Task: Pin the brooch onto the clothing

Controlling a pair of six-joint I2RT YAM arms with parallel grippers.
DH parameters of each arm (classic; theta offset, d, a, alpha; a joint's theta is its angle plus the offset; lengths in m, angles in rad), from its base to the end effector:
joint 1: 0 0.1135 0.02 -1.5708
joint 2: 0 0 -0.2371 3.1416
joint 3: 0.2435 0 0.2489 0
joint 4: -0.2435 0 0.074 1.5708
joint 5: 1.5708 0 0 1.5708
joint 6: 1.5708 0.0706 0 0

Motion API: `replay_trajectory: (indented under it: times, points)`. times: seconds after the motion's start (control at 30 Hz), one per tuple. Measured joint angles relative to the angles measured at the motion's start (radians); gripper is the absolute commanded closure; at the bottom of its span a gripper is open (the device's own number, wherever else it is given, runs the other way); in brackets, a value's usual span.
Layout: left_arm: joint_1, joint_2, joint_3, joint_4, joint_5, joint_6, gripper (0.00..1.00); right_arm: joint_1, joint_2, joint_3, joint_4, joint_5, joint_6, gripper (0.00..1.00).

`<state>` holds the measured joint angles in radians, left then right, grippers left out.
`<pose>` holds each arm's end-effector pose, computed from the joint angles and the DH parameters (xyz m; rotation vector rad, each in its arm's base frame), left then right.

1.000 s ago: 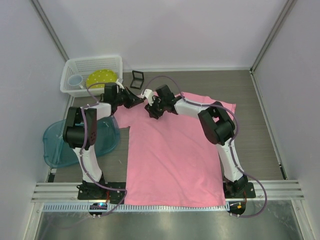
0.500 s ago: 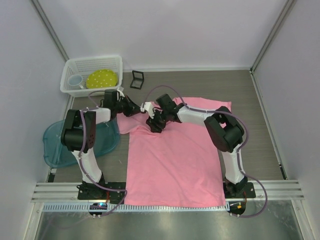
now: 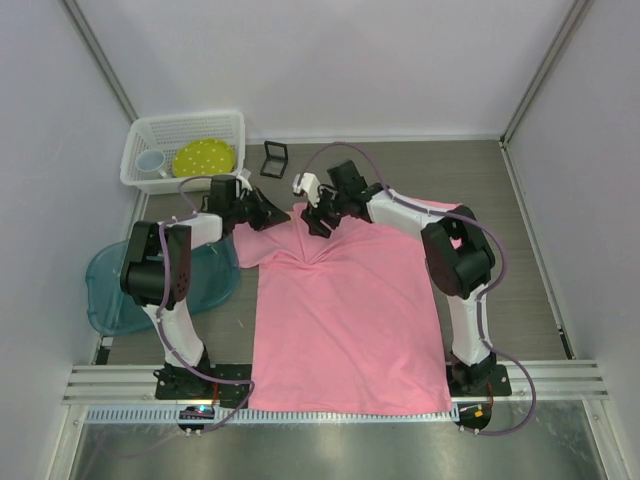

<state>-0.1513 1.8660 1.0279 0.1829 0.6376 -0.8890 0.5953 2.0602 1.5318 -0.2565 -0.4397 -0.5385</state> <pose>0.3879 -0.1017 0.1213 -0.4909 2.3301 -1.2487 0.3705 0.2872 0.1554 -1.4244 1.8381 0.5444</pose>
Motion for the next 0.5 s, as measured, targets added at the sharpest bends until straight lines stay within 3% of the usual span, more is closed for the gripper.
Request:
replay_trajectory:
  times: [0.23,0.5]
  points:
    - [0.000,0.007,0.010,-0.039,-0.034,0.000,1.00,0.007,0.064,0.008,-0.041,0.011,-0.074,0.44]
    - [0.001,0.025,0.029,-0.148,-0.132,0.029,1.00,-0.063,0.093,0.016,-0.092,0.031,-0.066,0.44]
